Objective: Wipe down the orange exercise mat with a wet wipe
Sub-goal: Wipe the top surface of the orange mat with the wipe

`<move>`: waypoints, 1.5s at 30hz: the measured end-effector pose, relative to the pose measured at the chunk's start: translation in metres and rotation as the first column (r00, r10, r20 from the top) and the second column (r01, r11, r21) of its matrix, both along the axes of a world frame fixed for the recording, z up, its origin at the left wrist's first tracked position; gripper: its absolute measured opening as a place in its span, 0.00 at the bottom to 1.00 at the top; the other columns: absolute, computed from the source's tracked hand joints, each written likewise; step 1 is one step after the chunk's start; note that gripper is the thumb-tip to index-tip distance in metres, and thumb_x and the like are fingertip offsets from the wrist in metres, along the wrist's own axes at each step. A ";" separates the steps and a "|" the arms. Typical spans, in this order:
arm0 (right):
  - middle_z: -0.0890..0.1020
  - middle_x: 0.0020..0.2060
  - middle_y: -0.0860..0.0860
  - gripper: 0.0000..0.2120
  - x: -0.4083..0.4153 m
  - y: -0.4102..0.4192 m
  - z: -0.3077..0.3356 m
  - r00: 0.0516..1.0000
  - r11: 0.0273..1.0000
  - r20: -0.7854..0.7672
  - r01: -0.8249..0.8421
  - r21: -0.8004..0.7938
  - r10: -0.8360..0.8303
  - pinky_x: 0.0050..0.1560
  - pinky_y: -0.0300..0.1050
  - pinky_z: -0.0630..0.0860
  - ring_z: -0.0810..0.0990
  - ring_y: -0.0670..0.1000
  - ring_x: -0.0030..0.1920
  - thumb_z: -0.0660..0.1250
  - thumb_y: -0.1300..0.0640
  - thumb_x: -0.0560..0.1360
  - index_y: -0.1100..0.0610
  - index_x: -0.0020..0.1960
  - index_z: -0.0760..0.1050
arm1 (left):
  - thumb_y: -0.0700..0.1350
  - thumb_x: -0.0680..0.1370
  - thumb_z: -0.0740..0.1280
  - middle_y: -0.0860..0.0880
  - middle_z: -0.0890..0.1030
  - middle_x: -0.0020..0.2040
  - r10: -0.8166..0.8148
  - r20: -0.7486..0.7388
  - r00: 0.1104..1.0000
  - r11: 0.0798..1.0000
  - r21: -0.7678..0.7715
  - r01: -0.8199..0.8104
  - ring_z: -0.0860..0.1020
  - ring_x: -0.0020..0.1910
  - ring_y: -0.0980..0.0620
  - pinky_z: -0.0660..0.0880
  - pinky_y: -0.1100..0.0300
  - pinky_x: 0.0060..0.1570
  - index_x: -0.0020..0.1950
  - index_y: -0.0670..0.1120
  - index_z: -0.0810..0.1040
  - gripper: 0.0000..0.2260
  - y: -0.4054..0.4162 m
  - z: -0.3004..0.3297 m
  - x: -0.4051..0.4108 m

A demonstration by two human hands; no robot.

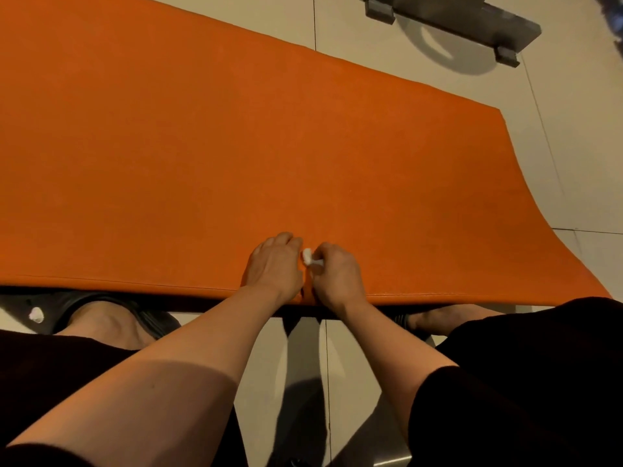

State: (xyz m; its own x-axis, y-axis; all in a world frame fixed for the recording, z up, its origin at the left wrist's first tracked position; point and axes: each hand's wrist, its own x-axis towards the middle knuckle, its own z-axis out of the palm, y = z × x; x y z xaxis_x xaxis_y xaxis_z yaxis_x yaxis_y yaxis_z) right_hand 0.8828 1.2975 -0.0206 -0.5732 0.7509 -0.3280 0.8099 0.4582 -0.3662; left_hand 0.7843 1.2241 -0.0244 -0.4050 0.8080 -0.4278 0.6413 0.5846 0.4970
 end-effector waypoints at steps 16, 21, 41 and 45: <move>0.79 0.44 0.59 0.10 0.007 0.064 -0.010 0.991 0.982 0.011 0.134 0.134 -0.137 0.30 0.47 0.55 0.75 0.60 0.41 0.62 0.56 0.80 0.61 0.44 0.74 | 0.51 0.79 0.65 0.52 0.62 0.74 0.046 -0.093 0.995 0.999 0.014 -0.045 0.62 0.69 0.47 0.60 0.52 0.64 0.74 0.52 0.64 0.24 0.013 -0.007 -0.006; 0.78 0.46 0.58 0.06 -0.014 0.040 -0.014 0.999 0.997 -0.053 -0.006 0.078 0.010 0.34 0.46 0.61 0.73 0.57 0.40 0.62 0.59 0.79 0.60 0.46 0.73 | 0.51 0.79 0.64 0.51 0.66 0.68 0.093 -0.134 0.987 0.995 0.035 -0.090 0.65 0.65 0.47 0.62 0.53 0.61 0.72 0.51 0.66 0.22 0.020 -0.007 -0.004; 0.76 0.47 0.59 0.10 -0.021 0.118 -0.037 0.998 0.985 -0.038 -0.044 0.164 0.051 0.37 0.50 0.66 0.75 0.62 0.45 0.61 0.57 0.80 0.62 0.48 0.77 | 0.51 0.80 0.63 0.51 0.59 0.77 0.106 -0.163 0.981 0.994 0.024 -0.103 0.56 0.75 0.51 0.49 0.55 0.73 0.77 0.50 0.60 0.27 0.048 -0.024 -0.029; 0.76 0.49 0.59 0.07 -0.044 0.100 -0.036 0.997 0.989 -0.069 -0.029 0.146 0.040 0.38 0.47 0.63 0.76 0.62 0.46 0.62 0.60 0.78 0.63 0.51 0.77 | 0.51 0.80 0.63 0.50 0.58 0.78 0.145 -0.179 0.973 0.989 0.035 -0.141 0.56 0.76 0.51 0.48 0.55 0.74 0.77 0.50 0.60 0.27 0.054 -0.028 -0.029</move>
